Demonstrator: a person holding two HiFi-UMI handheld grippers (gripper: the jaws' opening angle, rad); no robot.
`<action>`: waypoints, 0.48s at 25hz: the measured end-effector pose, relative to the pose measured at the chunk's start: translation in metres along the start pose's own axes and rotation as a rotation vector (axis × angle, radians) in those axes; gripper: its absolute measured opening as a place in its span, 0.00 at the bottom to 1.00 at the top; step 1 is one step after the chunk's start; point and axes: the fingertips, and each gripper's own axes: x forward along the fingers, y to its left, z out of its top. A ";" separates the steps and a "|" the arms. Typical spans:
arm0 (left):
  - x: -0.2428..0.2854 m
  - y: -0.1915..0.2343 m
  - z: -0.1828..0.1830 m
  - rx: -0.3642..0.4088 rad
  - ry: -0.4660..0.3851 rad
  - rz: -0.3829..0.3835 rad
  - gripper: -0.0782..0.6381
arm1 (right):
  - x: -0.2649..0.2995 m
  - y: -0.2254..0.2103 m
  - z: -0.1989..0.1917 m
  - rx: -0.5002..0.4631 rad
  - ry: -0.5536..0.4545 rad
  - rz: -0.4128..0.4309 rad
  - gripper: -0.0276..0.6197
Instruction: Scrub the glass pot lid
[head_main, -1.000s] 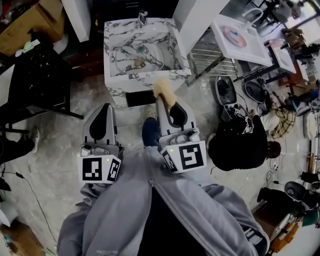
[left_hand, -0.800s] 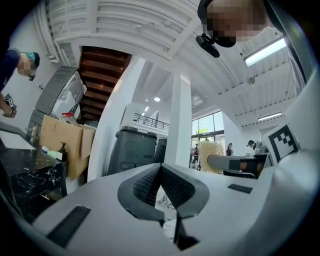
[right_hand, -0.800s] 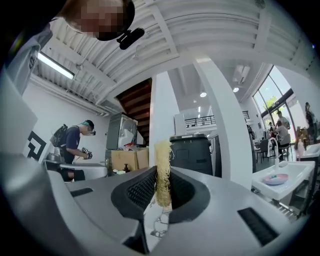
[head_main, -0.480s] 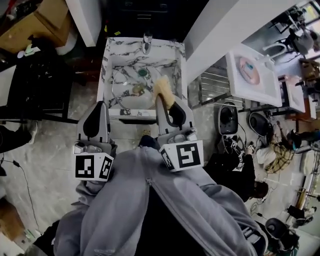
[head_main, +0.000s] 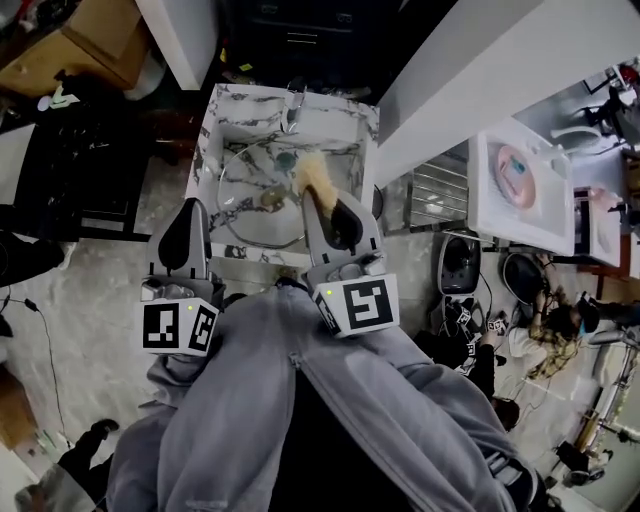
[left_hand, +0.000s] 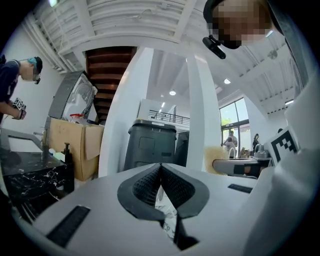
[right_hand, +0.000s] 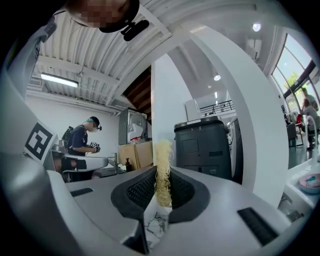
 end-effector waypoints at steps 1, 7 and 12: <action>0.006 0.000 -0.005 -0.001 0.009 0.002 0.13 | 0.004 -0.004 -0.004 0.002 0.009 0.005 0.14; 0.021 0.017 -0.038 -0.029 0.095 0.030 0.13 | 0.027 -0.009 -0.030 0.030 0.052 0.028 0.14; 0.031 0.037 -0.057 -0.044 0.142 0.015 0.13 | 0.041 -0.004 -0.048 0.036 0.116 0.015 0.14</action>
